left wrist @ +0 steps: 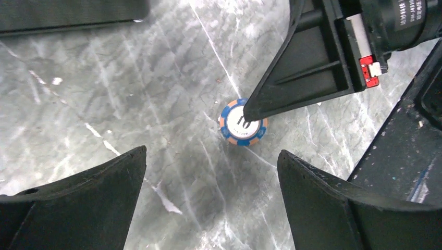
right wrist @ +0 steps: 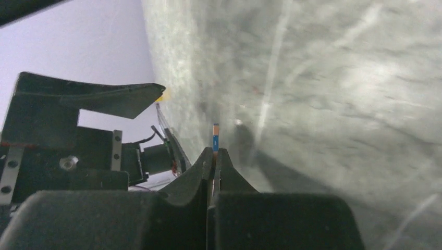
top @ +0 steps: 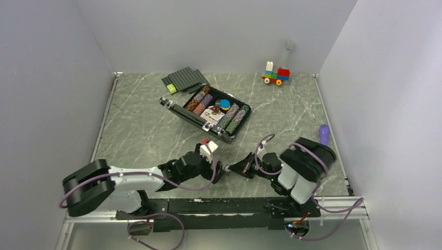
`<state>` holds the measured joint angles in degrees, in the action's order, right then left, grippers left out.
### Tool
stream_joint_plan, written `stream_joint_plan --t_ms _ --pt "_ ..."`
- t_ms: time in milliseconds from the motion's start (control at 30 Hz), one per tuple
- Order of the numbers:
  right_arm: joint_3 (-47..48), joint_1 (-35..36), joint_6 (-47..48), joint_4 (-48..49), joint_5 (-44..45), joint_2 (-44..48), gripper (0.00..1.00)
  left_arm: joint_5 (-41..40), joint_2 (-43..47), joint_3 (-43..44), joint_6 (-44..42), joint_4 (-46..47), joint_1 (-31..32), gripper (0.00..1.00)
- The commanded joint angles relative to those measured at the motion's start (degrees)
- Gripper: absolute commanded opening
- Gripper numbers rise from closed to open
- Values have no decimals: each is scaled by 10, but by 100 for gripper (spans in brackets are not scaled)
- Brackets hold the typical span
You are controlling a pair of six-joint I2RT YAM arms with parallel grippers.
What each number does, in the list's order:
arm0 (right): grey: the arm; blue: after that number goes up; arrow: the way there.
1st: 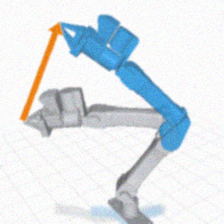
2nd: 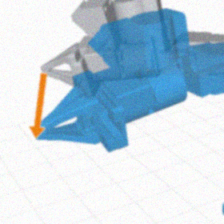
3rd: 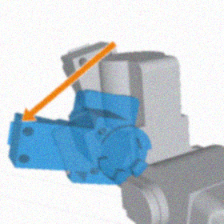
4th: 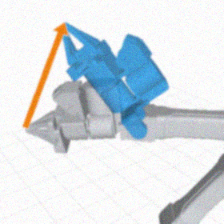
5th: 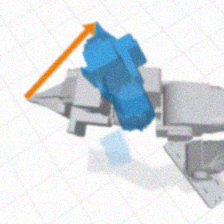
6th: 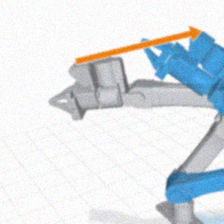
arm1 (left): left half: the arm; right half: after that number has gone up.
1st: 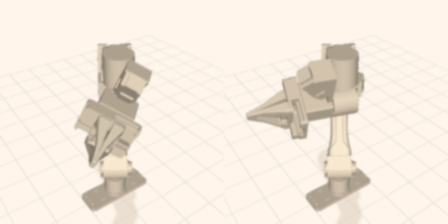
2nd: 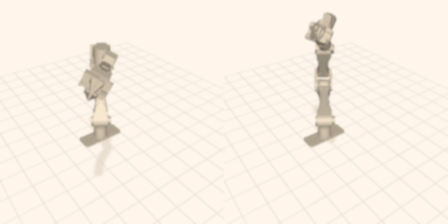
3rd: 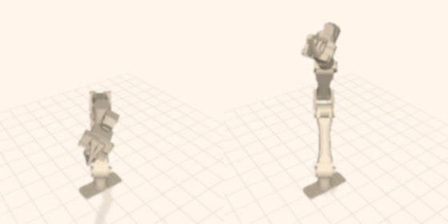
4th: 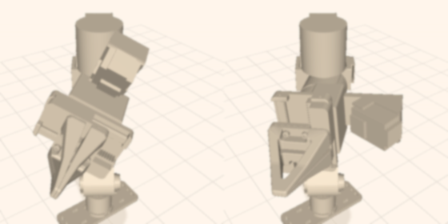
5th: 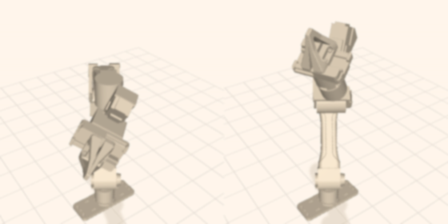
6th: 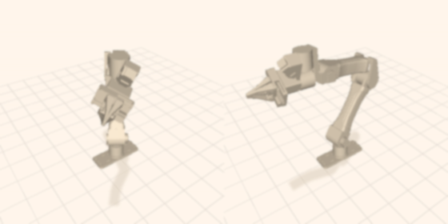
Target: Pack up texas hold em set
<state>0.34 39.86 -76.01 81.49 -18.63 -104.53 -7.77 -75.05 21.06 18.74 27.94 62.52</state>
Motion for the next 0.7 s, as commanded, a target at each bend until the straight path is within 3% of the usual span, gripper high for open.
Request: stream_joint_plan --t_ms 0,233,333,467,667 --pt "-34 1 65 -164 53 160 0 26 92 20 8 -124 -32 99" --pt "73 -25 214 -699 181 550 0 107 236 71 12 -378 -147 100" --pt "124 -88 293 -841 217 659 0 116 281 93 19 -447 -198 99" --pt "216 -160 406 -893 211 627 0 169 290 151 14 -498 -244 99" --pt "346 -208 566 -796 162 448 0 188 278 258 -77 -620 -331 99"
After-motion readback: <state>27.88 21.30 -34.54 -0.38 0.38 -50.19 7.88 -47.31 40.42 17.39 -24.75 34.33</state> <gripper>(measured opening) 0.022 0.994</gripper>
